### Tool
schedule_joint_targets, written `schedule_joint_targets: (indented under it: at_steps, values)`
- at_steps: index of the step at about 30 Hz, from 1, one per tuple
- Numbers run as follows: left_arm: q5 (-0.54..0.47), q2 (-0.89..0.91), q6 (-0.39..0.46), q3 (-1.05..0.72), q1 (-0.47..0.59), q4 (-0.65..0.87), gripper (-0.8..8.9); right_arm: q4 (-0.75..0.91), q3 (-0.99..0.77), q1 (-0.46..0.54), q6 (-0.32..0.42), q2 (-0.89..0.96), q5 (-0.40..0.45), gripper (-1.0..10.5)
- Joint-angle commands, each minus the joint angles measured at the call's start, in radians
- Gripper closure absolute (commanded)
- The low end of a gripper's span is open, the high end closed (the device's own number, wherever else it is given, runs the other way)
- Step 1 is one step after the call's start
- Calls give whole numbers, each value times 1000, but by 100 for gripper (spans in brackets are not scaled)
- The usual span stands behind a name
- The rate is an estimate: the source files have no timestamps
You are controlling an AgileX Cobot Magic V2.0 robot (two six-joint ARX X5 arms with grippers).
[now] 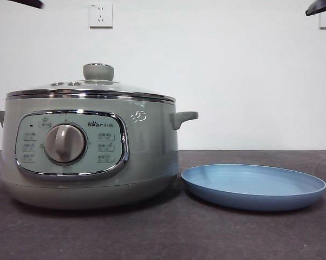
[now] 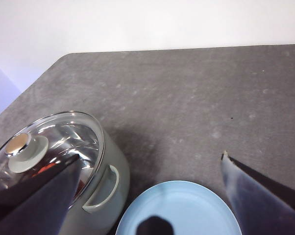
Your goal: Take the pumpkin out from the steamer,put the pumpkin in the blue plate,close the lid
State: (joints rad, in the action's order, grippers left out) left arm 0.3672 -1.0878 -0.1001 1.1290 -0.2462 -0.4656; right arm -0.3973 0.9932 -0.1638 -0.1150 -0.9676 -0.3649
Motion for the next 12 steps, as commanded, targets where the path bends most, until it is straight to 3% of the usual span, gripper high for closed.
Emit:
schedule_joint_targets:
  at_steps: [1, 12]
  values:
    - [-66, -69, 69, 26, -71, 1, 437, 0, 2, -10, -7, -3, 0, 474]
    - [-183, -291, 105, 48, -184, -2, 437, -69, 2, -10, -7, -3, 0, 474]
